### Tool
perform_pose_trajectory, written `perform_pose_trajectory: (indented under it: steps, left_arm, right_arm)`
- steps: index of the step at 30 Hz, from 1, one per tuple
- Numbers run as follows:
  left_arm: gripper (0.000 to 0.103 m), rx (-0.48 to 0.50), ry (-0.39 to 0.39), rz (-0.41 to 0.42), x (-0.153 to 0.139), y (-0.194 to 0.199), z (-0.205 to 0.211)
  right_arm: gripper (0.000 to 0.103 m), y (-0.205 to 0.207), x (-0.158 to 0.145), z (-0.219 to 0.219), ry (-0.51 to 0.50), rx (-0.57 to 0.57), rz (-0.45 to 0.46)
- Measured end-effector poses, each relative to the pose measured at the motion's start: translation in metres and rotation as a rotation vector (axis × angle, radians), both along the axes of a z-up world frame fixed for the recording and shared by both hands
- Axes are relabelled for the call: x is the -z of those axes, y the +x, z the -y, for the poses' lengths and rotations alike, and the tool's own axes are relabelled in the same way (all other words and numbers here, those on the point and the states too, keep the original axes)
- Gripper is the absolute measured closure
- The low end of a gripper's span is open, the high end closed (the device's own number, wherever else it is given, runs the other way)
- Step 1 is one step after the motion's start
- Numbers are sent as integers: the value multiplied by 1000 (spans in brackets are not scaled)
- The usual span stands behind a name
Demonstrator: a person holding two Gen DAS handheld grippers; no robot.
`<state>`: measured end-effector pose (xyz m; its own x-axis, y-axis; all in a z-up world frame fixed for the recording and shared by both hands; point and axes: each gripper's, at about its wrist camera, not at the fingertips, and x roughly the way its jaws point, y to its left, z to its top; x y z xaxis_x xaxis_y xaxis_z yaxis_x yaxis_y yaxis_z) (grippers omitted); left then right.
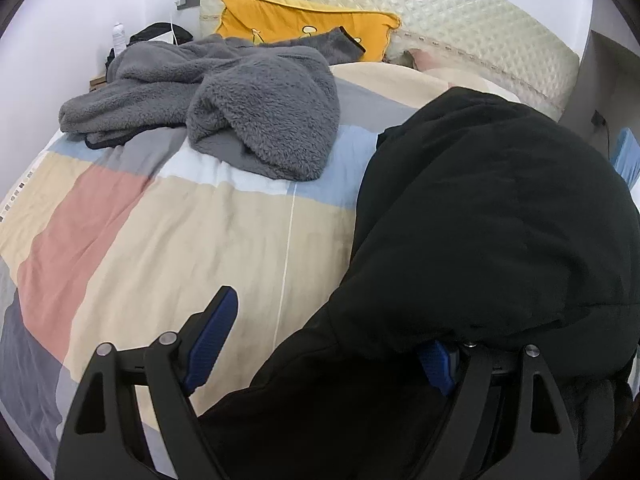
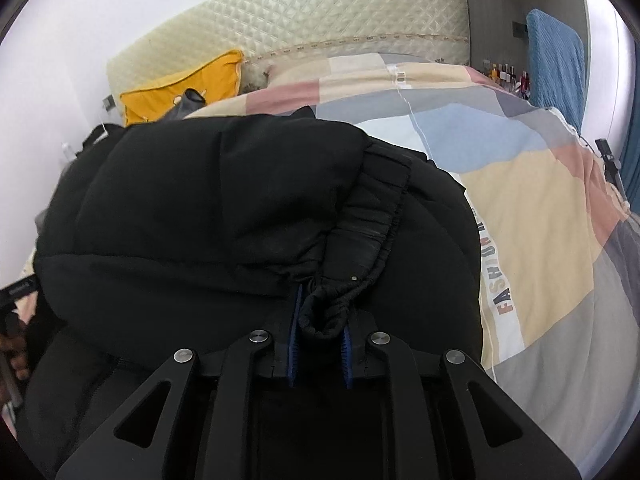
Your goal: Fold large clothes
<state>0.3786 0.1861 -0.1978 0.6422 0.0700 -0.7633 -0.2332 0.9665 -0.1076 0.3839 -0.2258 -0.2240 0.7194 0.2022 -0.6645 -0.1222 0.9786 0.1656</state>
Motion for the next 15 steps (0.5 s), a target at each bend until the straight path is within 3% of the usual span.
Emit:
perform_pose_trajectory:
  steps: [3,12,15]
  left_arm:
    - [19,1,3,-3,-2,-2,0]
    - [19,21,-23,13,-24,-31,4]
    - [19,36,-20,38,-37,-49,7]
  right_arm:
    - [88,-3,-1,1,15,14,6]
    - [50,-35,-28,-1,66,11,46]
    - [48,-58,-47,0,91,6,88]
